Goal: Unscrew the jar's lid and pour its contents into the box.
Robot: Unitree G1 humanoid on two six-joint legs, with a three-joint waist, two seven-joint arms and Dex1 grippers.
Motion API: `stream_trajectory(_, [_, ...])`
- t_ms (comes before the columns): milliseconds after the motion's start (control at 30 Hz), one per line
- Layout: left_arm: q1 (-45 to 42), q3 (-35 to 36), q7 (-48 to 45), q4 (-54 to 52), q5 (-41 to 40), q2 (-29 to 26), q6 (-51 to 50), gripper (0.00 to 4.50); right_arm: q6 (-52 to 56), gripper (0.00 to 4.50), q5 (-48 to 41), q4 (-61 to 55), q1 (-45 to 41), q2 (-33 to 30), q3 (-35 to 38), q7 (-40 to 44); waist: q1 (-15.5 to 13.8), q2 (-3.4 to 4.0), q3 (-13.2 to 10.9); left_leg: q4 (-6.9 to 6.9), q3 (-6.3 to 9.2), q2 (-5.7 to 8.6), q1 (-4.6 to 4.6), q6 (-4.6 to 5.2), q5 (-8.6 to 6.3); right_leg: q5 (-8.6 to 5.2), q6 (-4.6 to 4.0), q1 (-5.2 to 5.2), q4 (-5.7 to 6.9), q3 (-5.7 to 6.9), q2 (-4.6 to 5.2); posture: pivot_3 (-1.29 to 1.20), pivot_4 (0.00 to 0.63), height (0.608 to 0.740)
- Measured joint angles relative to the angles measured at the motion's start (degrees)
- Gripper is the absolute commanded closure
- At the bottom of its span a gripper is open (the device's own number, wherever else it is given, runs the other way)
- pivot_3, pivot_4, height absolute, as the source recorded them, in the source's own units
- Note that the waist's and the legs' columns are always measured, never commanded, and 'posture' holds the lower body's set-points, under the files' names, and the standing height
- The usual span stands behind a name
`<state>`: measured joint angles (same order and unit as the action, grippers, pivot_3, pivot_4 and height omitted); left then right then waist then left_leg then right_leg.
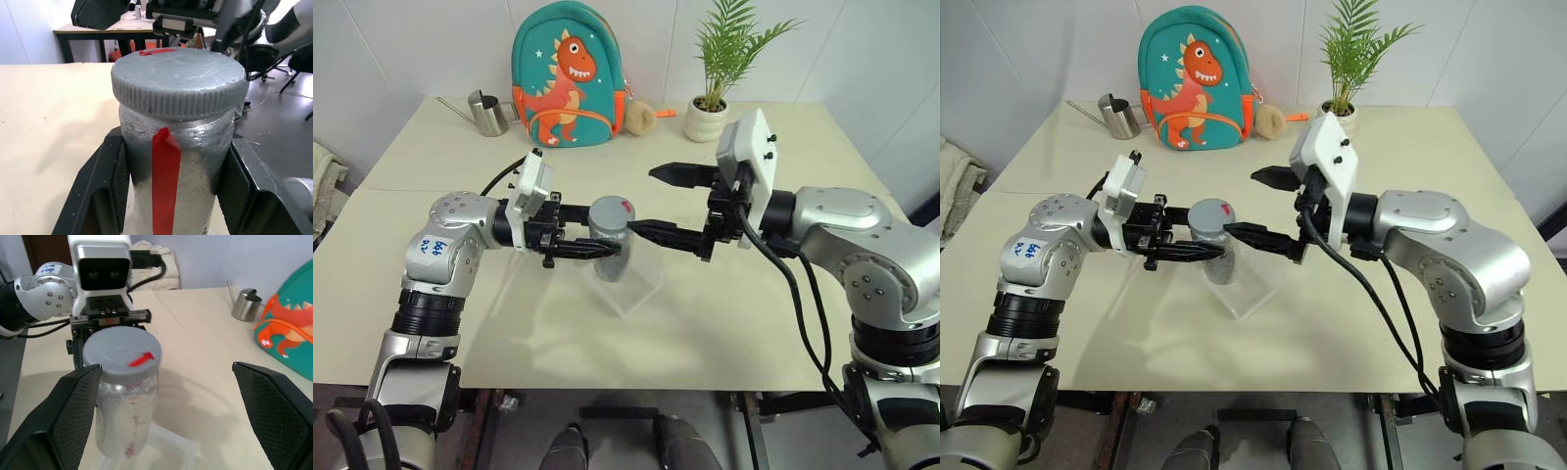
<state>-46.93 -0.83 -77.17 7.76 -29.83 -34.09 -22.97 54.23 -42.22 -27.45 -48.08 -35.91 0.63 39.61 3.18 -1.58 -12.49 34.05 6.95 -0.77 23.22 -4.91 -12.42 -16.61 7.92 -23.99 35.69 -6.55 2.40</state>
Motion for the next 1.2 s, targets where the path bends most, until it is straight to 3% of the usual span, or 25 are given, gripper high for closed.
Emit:
stream_trajectory(333, [0.0, 0.0, -0.3, 2.2, 0.7, -0.1, 1.0, 2.49, 2.1, 0.02, -4.4, -2.6, 0.7, -2.3, 2.4, -0.6, 0.0, 0.00, 0.0, 0.01, 0.00, 0.00, 0.00, 0.01, 0.00, -0.01, 0.00, 0.00, 0.02, 0.00, 0.00, 0.00, 0.150, 0.740])
stream_trajectory(400, [-0.7, 0.0, -0.4, 2.3, 0.6, 1.1, 1.0, 2.49, 1.4, 0.02, -4.2, -1.0, -3.3, 7.5, 0.1, -5.4, 0.3, 0.01, 0.0, 0.01, 0.02, -0.06, -0.05, 0.01, 0.00, -0.05, -0.07, -0.03, 0.18, 0.01, -0.07, 0.00, 0.150, 0.740])
stream_trajectory(500, [-1.0, -0.3, -0.7, 2.3, 0.6, 1.6, 1.2, 2.49, 0.8, 0.02, -4.1, -0.1, -3.2, 12.1, -4.0, -6.6, 0.1, 0.01, 0.0, 0.01, 0.08, -0.06, 0.03, 0.01, 0.01, -0.08, -0.11, -0.10, 0.24, 0.07, -0.06, 0.00, 0.150, 0.740])
stream_trajectory(1200, [-0.4, -0.1, -0.7, -0.9, 0.5, 1.6, 0.9, 2.49, -6.8, 0.02, 4.4, 10.5, -4.7, 15.6, -9.1, -1.3, 0.1, 0.01, 0.0, 0.00, 0.07, -0.05, 0.07, 0.01, 0.01, -0.08, -0.11, -0.20, 0.31, 0.06, -0.06, 0.00, 0.150, 0.740])
